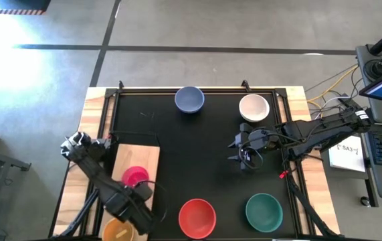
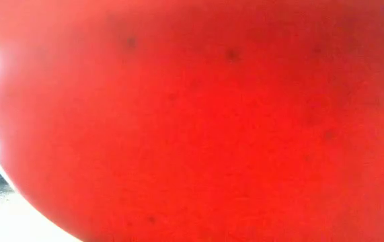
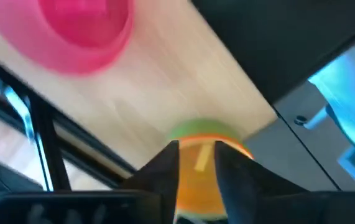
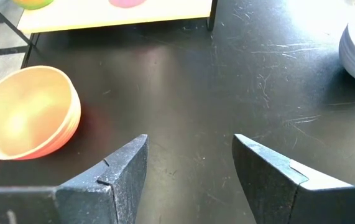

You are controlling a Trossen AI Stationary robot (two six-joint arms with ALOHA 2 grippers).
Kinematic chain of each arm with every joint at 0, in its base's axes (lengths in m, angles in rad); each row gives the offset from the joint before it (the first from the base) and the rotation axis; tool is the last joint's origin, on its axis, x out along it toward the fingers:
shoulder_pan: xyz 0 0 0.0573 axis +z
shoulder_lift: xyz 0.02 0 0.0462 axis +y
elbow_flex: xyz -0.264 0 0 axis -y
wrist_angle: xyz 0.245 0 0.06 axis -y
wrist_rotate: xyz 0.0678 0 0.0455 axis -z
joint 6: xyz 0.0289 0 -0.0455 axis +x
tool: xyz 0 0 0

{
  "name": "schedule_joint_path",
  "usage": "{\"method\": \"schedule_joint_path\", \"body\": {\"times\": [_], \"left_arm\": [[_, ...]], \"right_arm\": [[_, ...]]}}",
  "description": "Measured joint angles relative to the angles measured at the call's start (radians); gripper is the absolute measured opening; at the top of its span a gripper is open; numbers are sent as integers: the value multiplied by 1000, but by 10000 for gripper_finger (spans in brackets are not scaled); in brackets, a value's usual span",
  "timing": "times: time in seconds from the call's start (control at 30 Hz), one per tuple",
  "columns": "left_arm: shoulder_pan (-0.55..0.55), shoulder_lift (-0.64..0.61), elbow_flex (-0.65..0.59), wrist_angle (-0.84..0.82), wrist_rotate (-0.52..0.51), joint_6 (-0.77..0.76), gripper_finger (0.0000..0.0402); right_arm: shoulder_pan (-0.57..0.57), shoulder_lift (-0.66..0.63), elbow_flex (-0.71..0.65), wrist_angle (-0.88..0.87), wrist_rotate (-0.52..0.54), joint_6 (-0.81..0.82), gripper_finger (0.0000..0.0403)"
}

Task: Place and stack bowls onto a shelf
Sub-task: Adjust the bowls on the shelf

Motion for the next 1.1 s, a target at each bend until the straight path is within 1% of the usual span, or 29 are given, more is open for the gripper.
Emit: {"method": "schedule_joint_path", "body": {"times": [0.07,0.2,0.3,0.4,0.57,0.77,0.97,1.1], "left_arm": [[-23,0,11,6,26,-43,52],[-57,0,3,25,116,-103,8],[-71,0,-12,41,199,-123,4],[-77,-1,-32,95,257,-124,2],[-78,-1,-66,114,256,-123,0],[-78,-5,-153,122,256,-95,0],[-78,-30,-270,336,256,-90,0],[-80,-37,-340,396,256,-102,0]], "right_arm": [[0,0,0,-1,0,0,221],[0,0,-1,0,0,0,221],[0,0,-1,0,0,0,221],[0,0,-1,0,0,0,221],[0,0,-1,0,0,0,221],[0,0,-3,0,0,0,221],[0,0,-6,0,0,0,221],[0,0,-7,0,0,0,221]]}}
